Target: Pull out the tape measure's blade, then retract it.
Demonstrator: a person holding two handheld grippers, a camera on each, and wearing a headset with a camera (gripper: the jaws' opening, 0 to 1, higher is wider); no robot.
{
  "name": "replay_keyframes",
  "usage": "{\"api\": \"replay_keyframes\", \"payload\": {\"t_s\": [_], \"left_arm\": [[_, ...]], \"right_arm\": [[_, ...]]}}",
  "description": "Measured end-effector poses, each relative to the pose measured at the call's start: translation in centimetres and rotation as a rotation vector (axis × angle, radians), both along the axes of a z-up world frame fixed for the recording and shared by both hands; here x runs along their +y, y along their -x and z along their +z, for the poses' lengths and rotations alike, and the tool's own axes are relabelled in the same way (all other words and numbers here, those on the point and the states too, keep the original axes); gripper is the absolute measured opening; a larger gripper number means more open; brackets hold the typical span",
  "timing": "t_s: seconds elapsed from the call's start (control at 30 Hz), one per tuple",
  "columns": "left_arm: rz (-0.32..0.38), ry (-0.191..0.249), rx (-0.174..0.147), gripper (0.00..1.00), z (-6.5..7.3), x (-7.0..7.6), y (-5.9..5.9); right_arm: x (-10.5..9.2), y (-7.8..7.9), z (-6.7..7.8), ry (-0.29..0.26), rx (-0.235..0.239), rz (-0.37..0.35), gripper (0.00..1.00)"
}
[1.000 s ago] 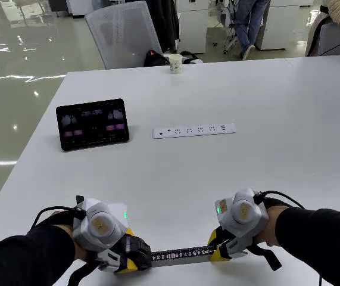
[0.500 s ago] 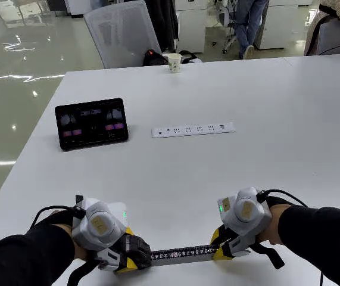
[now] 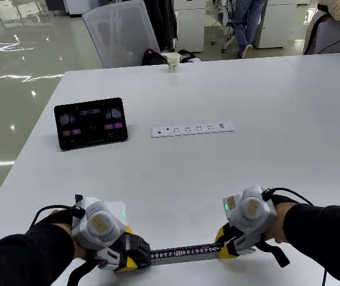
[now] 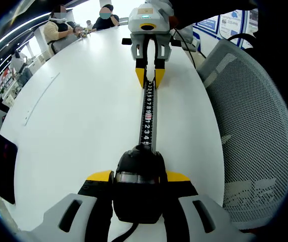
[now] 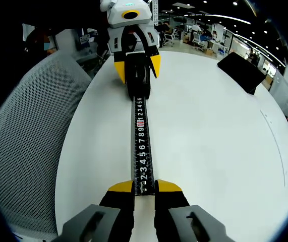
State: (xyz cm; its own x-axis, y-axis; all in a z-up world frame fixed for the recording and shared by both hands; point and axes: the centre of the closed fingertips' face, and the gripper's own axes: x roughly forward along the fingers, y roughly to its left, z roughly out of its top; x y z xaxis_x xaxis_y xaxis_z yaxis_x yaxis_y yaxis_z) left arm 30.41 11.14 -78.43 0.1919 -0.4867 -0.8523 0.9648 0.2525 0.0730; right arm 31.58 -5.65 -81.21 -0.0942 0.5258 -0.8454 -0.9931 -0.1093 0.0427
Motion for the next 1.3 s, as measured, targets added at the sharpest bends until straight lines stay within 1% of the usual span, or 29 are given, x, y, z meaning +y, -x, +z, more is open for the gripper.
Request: {"api": "replay_keyframes", "payload": {"t_s": [0.2, 0.43, 0.83, 1.3], "left_arm": [[0.002, 0.002, 0.0, 0.32, 0.0, 0.0, 0.0], [0.0, -0.007, 0.001, 0.32, 0.1, 0.0, 0.0], [0.005, 0.0, 0.0, 0.32, 0.2, 0.1, 0.0], [0.011, -0.001, -0.001, 0.32, 0.3, 0.2, -0.1]], "right_arm": [[-0.3, 0.0, 0.0, 0.002, 0.001, -0.006, 0.11], [-0.4, 0.0, 0.1, 0.005, 0.001, -0.005, 0.11], [-1.0, -0.2, 0.2, 0.005, 0.005, -0.01, 0.11], [-1.8, -0.3, 0.2, 0.009, 0.006, -0.015, 0.11]]}}
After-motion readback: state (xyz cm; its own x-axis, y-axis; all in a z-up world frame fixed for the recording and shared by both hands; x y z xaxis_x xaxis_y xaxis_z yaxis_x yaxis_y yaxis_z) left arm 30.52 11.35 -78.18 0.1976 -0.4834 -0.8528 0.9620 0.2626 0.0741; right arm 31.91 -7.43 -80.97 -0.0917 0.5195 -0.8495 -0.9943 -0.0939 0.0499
